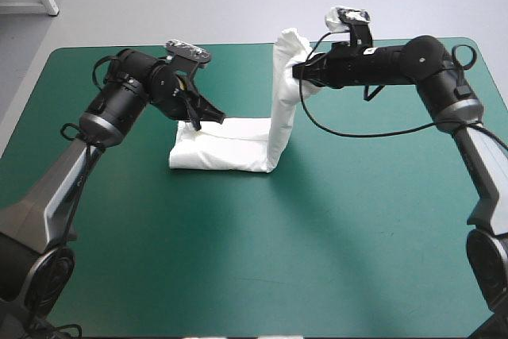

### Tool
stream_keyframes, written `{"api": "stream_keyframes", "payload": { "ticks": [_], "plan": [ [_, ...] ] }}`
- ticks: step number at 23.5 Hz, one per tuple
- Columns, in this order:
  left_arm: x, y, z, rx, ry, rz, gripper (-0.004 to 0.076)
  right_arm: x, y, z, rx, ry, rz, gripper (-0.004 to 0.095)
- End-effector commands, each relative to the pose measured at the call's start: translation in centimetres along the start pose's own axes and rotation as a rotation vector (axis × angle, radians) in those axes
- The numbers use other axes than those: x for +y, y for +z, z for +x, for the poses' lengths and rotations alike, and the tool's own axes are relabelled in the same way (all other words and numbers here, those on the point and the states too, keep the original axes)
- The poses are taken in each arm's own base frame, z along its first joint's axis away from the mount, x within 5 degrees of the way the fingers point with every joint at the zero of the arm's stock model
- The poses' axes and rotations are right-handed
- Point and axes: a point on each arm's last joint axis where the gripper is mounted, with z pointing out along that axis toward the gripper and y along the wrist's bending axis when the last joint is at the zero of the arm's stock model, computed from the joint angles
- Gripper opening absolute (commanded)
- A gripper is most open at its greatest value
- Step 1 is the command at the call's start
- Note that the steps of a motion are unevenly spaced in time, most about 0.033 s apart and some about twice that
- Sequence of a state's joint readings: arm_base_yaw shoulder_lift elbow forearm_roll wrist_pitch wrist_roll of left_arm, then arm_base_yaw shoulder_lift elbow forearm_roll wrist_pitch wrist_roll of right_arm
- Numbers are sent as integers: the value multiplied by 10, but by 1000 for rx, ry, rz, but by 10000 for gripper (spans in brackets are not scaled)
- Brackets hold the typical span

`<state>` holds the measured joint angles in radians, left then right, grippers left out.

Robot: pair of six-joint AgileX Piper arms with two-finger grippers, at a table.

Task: Fold the cloth

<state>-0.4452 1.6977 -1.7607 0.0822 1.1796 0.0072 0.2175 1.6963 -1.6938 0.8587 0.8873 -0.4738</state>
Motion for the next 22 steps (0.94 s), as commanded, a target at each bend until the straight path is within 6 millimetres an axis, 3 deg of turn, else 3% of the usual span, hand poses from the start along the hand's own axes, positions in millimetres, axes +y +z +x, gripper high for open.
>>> {"api": "stream_keyframes", "payload": {
  "ticks": [1,7,11,12,13,14,15,16,17,18,22],
  "plan": [
    [15,-48,11,-14,-17,-106,-8,39,5,-19,-98,-46,-97,-15],
    [19,-90,22,-107,-57,-127,-8,75,86,-9,-2,-93,-228,-15],
    [21,-113,29,-161,-71,-131,-8,86,138,6,55,-115,-282,-4],
    [22,-122,32,-183,-74,-132,-8,90,158,12,84,-127,-312,75],
    [22,-125,34,-191,-75,-132,-8,93,164,13,92,-133,-329,135],
    [22,-130,36,-201,-75,-137,-8,94,173,15,120,-135,-360,357],
    [23,-131,37,-202,-75,-141,-8,95,174,15,125,-137,-369,462],
    [24,-131,40,-197,-72,-153,-8,97,169,10,132,-143,-359,686],
    [24,-130,41,-192,-70,-159,-8,98,164,6,129,-145,-347,751],
    [24,-128,44,-181,-68,-162,-8,100,149,-4,127,-162,-327,768],
    [24,-129,46,-180,-68,-158,-8,91,98,-26,190,-234,-152,641]
  ]
}}
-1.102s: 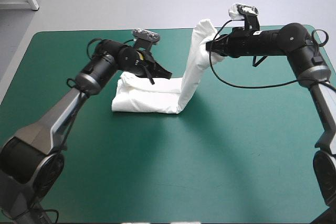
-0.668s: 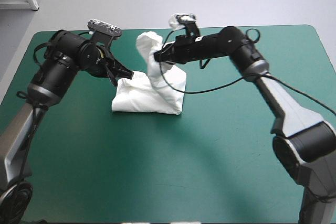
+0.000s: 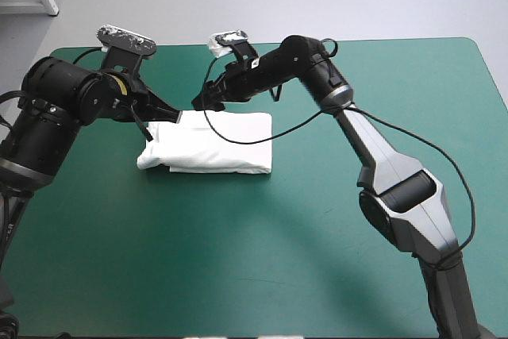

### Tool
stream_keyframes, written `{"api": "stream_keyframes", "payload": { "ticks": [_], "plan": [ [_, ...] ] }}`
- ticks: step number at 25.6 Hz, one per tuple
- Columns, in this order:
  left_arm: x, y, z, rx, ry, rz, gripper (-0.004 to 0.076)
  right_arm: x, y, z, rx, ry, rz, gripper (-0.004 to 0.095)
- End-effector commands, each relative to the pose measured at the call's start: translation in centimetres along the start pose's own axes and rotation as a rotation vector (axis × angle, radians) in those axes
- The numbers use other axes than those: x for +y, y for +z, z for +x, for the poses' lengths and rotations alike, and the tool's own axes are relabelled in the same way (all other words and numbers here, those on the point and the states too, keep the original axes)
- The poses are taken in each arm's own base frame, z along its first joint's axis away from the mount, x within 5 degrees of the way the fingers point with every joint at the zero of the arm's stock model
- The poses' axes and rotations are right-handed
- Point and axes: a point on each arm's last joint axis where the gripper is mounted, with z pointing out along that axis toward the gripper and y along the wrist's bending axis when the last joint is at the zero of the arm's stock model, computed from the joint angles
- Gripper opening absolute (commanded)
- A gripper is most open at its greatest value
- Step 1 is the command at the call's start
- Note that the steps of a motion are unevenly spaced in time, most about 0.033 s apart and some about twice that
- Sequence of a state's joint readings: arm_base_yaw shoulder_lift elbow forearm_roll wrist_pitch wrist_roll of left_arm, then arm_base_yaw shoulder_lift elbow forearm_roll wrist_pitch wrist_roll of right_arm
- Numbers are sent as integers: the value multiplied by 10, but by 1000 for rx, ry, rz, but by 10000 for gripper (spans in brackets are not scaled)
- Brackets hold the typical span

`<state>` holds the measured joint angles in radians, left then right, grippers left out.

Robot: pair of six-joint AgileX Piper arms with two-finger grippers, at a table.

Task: Fold the cloth

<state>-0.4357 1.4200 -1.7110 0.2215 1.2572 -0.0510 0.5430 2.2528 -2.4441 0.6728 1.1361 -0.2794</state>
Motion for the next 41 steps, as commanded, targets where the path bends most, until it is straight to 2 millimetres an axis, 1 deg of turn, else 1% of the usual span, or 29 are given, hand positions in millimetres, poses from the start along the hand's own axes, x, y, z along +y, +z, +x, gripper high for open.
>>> {"api": "stream_keyframes", "payload": {
  "ticks": [1,4,6,7,9,10,11,12,13,15,17,21,22,23,24,25,28,29,32,34,37,39,41],
  "plan": [
    [5,-23,4,-29,-20,-10,-8,16,-77,-19,-41,-20,140,622],
    [4,-23,4,-28,-25,9,-8,5,-93,-14,-20,16,261,623],
    [4,-25,5,-34,-25,10,-8,-12,-91,11,111,44,393,623],
    [4,-26,5,-37,-25,8,-8,-17,-89,19,148,56,409,623],
    [5,-29,6,-43,-27,8,-8,-29,-76,39,216,101,407,623],
    [5,-31,6,-47,-28,8,-8,-35,-65,49,239,119,395,623],
    [6,-34,7,-54,-29,8,-8,-43,-51,60,238,143,373,623],
    [6,-36,7,-58,-30,8,-8,-47,-43,63,215,158,347,623],
    [7,-38,8,-64,-31,8,-8,-52,-30,69,197,185,309,623],
    [8,-45,10,-82,-35,9,-8,-63,-12,74,178,225,283,623],
    [9,-48,11,-87,-36,9,-8,-71,2,79,178,261,264,623],
    [10,-54,13,-102,-40,9,-8,-82,24,91,198,295,217,615],
    [10,-55,13,-106,-40,9,-8,-82,26,91,197,298,204,597],
    [10,-55,13,-106,-40,7,-8,-83,28,92,195,298,194,559],
    [10,-55,13,-106,-40,7,-8,-83,29,92,192,291,185,499],
    [10,-55,13,-106,-40,7,-8,-83,29,91,191,287,180,415],
    [10,-55,13,-106,-40,7,-8,-81,25,87,179,250,190,92],
    [10,-55,13,-106,-40,7,-8,-79,22,84,175,229,194,4],
    [11,-55,13,-108,-39,4,-8,-76,11,75,163,172,234,-17],
    [11,-55,13,-108,-39,1,-8,-73,0,67,156,140,289,-19],
    [11,-55,13,-108,-39,1,-8,-75,-26,55,131,111,398,-19],
    [11,-55,13,-108,-39,1,-8,-82,-47,48,108,105,475,-19],
    [11,-55,13,-108,-39,1,-8,-93,-67,43,79,117,548,-19]
  ]
}}
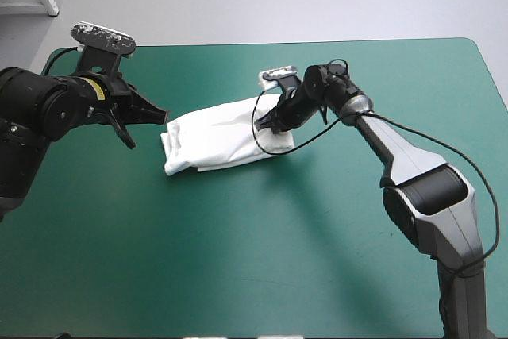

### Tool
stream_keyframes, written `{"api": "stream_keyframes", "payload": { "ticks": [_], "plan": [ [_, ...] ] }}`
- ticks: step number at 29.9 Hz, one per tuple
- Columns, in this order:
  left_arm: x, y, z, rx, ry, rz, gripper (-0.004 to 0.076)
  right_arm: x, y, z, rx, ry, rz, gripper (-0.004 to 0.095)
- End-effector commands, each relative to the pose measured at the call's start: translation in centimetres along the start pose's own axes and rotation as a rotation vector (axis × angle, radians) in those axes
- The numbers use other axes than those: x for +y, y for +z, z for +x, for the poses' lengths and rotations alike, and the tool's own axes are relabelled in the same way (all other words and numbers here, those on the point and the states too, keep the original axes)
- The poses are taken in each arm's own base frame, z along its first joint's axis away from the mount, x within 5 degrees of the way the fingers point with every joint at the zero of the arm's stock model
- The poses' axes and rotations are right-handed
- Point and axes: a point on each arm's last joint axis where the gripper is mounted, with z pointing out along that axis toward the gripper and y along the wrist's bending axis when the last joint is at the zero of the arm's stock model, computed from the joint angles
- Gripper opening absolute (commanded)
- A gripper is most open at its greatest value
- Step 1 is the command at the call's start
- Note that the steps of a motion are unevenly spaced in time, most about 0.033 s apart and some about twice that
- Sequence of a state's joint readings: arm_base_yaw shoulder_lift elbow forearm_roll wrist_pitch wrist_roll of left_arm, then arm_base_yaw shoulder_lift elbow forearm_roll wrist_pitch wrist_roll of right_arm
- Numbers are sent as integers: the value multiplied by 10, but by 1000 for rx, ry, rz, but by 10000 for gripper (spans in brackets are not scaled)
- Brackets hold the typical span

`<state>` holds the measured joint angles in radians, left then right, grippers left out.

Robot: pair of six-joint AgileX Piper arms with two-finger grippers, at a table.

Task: Fold the cloth

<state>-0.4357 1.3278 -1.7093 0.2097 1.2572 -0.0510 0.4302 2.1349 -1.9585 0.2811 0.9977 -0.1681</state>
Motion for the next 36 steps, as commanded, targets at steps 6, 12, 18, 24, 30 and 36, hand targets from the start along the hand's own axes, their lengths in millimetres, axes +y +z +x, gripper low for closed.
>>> {"api": "stream_keyframes", "payload": {
  "ticks": [6,12,18,24,30,36],
  "plan": [
    [4,-18,2,-21,-14,-7,-8,-86,-89,-7,-151,182,246,-19],
    [4,-17,2,-19,-9,-7,-8,-162,-121,38,99,309,462,-19],
    [3,-17,2,-17,-9,-6,-8,-227,-160,88,109,525,513,-19],
    [3,-17,2,-17,16,-5,-8,-272,-168,141,145,715,482,-13],
    [3,-17,2,-17,28,-3,-8,-280,-174,143,62,717,408,471],
    [4,-17,1,-27,40,-13,-8,-264,-194,133,11,709,341,808]
  ]
}}
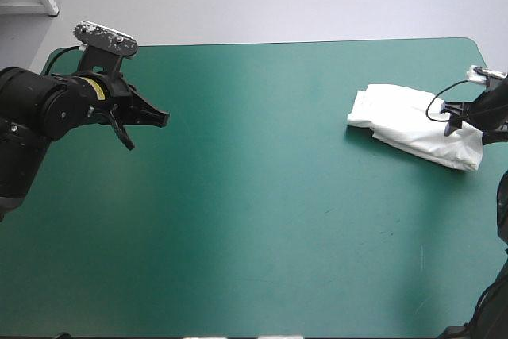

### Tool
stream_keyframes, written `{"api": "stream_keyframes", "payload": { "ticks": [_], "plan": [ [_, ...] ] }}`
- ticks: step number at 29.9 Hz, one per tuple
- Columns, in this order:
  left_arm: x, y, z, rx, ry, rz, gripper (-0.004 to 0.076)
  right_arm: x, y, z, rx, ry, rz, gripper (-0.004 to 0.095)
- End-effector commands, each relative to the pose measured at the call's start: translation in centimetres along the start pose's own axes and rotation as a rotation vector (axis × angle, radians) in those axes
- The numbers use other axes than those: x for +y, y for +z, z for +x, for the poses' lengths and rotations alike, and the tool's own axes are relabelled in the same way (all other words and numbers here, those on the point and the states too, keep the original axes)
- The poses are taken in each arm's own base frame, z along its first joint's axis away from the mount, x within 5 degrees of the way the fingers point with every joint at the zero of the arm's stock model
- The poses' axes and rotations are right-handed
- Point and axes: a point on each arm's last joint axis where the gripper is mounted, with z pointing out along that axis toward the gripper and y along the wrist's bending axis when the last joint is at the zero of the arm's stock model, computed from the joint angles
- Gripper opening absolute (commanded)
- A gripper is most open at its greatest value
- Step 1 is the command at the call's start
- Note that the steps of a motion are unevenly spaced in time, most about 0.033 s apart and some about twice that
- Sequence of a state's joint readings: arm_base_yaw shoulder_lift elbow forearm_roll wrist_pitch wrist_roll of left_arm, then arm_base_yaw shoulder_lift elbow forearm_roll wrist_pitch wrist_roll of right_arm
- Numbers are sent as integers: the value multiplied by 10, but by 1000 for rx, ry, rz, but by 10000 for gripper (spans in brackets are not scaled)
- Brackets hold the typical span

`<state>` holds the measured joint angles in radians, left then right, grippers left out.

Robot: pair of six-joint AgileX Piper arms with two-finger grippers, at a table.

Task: Fold the cloth

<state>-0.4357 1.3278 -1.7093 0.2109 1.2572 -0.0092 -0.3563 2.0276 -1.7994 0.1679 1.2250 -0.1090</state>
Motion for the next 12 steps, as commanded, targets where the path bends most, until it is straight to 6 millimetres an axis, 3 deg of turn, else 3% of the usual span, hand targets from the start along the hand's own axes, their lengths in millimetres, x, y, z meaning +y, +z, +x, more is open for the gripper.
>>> {"api": "stream_keyframes", "payload": {
  "ticks": [1,3,6,10,12],
  "plan": [
    [4,-17,1,-35,-3,-12,-8,13,-62,5,-141,-21,-63,791],
    [4,-17,-1,-55,-4,-12,-8,19,-78,9,-180,-30,-89,716],
    [3,-17,-3,-80,-8,-8,-8,25,-110,19,-253,-45,-97,486],
    [3,-17,-4,-86,-8,-8,-8,38,-159,45,-367,-101,-118,2],
    [4,-18,-6,-110,-9,-8,-8,44,-180,61,-415,-128,-134,-4]
  ]
}}
